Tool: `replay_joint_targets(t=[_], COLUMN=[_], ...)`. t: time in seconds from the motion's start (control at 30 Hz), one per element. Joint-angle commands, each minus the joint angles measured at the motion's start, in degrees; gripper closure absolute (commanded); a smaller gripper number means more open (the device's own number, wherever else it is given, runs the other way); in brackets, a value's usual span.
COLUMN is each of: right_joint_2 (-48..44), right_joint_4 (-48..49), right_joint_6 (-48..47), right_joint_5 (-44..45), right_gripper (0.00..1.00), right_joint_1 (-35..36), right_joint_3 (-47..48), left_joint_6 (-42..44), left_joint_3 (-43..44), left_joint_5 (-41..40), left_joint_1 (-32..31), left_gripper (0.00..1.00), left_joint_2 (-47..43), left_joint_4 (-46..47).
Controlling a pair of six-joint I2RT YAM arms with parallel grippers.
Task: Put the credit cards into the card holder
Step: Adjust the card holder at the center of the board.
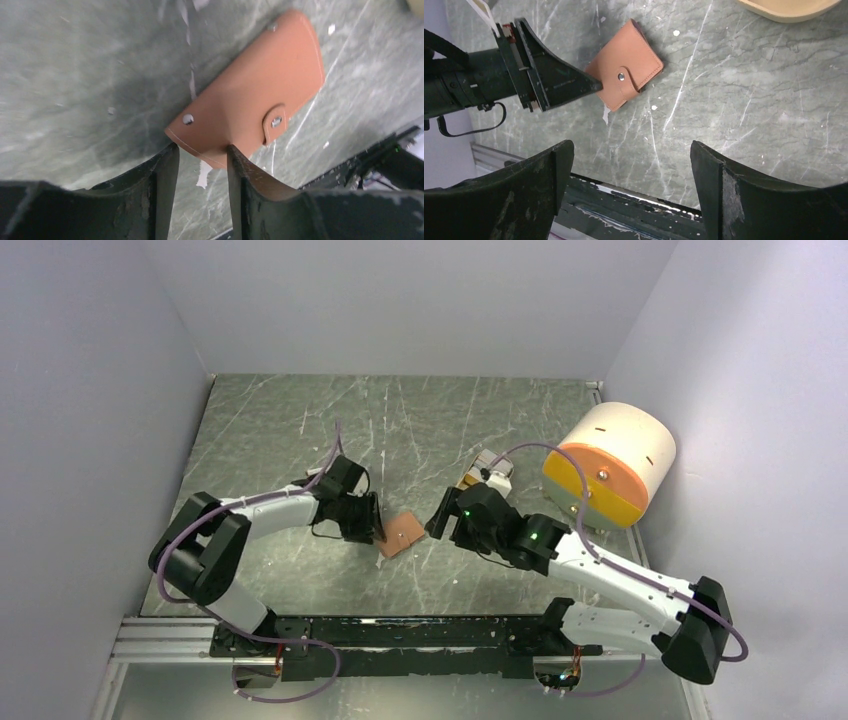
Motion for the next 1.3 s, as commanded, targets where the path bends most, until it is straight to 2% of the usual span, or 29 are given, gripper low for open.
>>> replay_joint_targets(t=[0.0,0.17,0.23,0.3,0.5,0.57,0.67,0.83,0.97,1.1,1.27], right_joint_2=[2.2,5.7,7.0,8.4,12.8,14.4,17.1,22.4,28.1,33.7,41.9], right_joint_4=[-0.2,-0.5,-0.1,0.5,1.2,0.7,-0.5,-2.9,-5.6,-8.5,-16.8], right_joint_6=[-3.1,-4.1,-4.3,-4.5,-3.4,-2.0,1.2,5.9,8.2,10.0,14.8], right_joint_5=[-1.0,-2.2,-2.5,-2.9,-1.8,-1.1,0.3,3.0,4.0,3.8,4.9], right_gripper=[0.12,0.22,0.25,0.29,0.45,0.51,0.53,0.54,0.54,0.54,0.55], right_joint_1=[-0.2,-0.3,-0.1,-0.2,-0.1,-0.1,0.2,0.7,1.0,1.3,1.4], right_joint_3=[2.0,3.3,3.7,4.3,5.5,6.2,7.7,11.8,17.0,21.4,29.0], left_joint_6=[-2.8,-10.1,-14.2,-15.7,-15.2,-14.7,-13.3,-11.6,-10.8,-9.1,-8.2], left_joint_3=[-4.8,-7.8,-10.1,-11.9,-13.2,-13.3,-12.0,-7.3,-3.9,-2.9,-2.8], left_joint_5=[12.9,18.9,21.6,21.0,7.4,0.4,-11.5,-22.8,-27.6,-30.7,-36.3], left_joint_1=[-1.8,-8.2,-8.8,-8.6,-4.0,-2.7,-2.6,-2.6,-2.6,-2.6,-2.6], left_gripper=[0.56,0.61,0.63,0.63,0.58,0.58,0.54,0.49,0.3,0.17,0.09], left_joint_2=[-0.1,-1.4,-2.8,-5.5,-18.7,-24.8,-33.2,-43.2,-48.3,-52.9,-56.5], left_joint_4=[10.8,22.6,28.6,30.2,15.7,9.8,1.5,-9.5,-14.9,-17.6,-21.6])
